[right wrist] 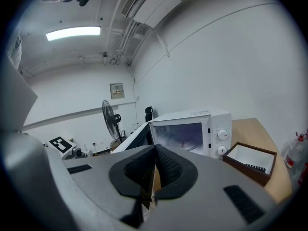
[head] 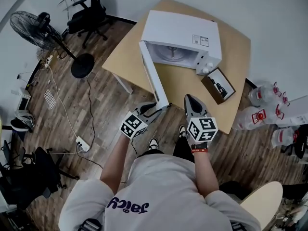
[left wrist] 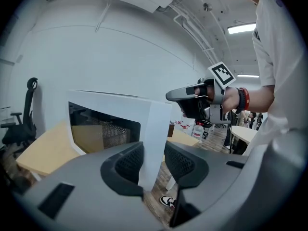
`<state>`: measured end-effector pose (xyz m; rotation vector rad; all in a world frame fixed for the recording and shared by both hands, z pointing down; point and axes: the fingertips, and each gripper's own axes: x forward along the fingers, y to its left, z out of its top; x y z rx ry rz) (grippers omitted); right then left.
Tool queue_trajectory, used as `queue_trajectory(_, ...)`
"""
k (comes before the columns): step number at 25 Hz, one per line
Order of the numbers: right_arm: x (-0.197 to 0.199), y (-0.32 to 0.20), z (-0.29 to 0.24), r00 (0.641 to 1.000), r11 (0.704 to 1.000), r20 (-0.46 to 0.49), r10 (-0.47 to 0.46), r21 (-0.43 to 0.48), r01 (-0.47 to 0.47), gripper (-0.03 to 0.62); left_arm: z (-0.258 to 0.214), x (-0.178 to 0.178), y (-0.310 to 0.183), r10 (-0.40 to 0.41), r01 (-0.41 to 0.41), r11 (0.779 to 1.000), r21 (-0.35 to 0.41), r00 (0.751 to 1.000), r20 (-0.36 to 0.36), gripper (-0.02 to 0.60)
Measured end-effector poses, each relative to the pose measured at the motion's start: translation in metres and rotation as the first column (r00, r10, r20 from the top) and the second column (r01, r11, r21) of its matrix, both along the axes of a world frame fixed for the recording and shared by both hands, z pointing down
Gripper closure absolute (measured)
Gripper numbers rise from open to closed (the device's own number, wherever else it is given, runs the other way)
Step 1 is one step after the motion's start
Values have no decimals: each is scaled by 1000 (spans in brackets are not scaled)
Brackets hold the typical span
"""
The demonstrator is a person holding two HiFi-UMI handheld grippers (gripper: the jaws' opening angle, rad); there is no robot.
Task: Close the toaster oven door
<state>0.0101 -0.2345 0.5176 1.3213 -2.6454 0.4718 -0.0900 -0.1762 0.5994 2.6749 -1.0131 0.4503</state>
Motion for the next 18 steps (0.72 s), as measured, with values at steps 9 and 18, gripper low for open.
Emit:
queue_trajectory(9, 15, -16, 1, 999, 999, 6, -43, -12, 43, 580, -1, 24, -13, -46, 46, 999, -8, 999, 9, 430)
queue_trajectory(18, 31, -33, -4, 999, 999, 15, -52, -9, 52, 580, -3, 40, -23, -68, 68, 998, -8, 998, 17, 433)
